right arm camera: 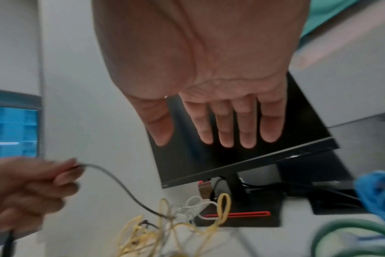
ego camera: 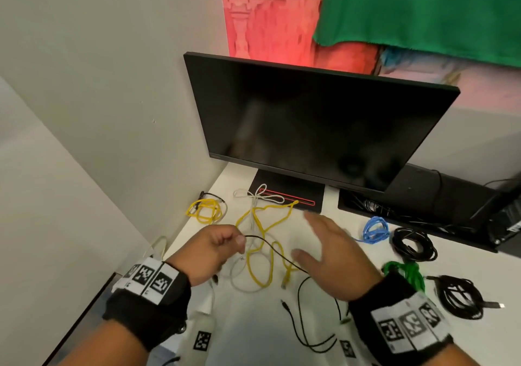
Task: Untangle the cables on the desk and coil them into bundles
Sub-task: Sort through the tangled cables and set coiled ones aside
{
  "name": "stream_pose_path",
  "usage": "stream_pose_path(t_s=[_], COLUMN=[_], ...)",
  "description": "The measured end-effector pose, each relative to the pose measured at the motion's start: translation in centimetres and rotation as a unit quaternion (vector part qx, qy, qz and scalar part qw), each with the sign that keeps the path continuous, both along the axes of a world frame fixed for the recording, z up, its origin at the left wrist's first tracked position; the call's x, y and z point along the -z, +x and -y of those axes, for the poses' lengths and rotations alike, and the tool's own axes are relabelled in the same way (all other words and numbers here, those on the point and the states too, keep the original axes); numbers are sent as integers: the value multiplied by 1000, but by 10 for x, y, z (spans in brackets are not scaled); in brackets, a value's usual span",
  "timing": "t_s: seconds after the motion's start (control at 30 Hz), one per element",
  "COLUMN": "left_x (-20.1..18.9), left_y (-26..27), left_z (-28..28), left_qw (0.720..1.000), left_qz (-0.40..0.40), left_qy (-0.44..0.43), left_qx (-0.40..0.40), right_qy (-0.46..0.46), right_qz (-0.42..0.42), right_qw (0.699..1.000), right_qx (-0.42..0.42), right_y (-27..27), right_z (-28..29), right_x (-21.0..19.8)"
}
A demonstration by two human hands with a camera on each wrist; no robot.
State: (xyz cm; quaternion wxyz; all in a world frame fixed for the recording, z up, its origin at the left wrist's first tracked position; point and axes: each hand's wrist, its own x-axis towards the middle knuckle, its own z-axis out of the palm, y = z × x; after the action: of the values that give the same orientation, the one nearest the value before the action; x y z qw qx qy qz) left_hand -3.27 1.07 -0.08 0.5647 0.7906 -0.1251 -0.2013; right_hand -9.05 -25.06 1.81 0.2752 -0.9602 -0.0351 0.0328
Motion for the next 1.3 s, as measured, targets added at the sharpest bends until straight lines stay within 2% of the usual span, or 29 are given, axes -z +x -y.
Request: stream_pose_path(t_s=[0.07,0.1,0.2,0.33,0.5,0.57,0.63,0.7,0.77,0.83,0.87,0.93,1.03,1.2,1.3], left_x=[-10,-14,-21,-19,-18,-19,-20,-24,-26,-25,-25,-25,-26,-30,-36], left_y=[-1,0,2,-1,1,0,-1,-3,-5,-7,-8,-11,-14,-11,-6], left_z=[14,19,21,3,-15,-14,-7,5,19,29,31,30,26,30,32], left_qw=[999,998,998,988,966,976,987,994,997,999,999,997,997,997,997], left_qz=[22,29,-11,-94,-109,-94,-57,-22,3,33,45,53,23,-23,-58], left_qy=[-3,-8,-48,-120,-208,-175,-130,-88,-49,-4,27,60,56,57,42], left_qx=[38,48,24,-36,-105,-94,-76,-68,-53,-25,-9,23,47,37,30], right_qy=[88,139,244,261,227,186,116,30,-23,-19,4,74,133,149,135], right_qz=[18,9,16,27,53,69,49,-3,-45,-36,-14,36,75,108,108], right_qw=[993,987,969,965,967,972,986,999,993,980,979,984,987,975,979], right_qx=[-73,-80,-42,18,101,122,107,22,-104,-195,-205,-158,-54,-121,-108], right_y=[2,4,15,21,17,16,14,8,0,-7,-8,-6,-1,-3,0], right_z=[-27,-36,-33,-1,32,32,23,5,-20,-41,-47,-49,-40,-37,-35], right_x=[-3,-4,-3,4,23,30,35,39,39,33,28,16,6,0,1])
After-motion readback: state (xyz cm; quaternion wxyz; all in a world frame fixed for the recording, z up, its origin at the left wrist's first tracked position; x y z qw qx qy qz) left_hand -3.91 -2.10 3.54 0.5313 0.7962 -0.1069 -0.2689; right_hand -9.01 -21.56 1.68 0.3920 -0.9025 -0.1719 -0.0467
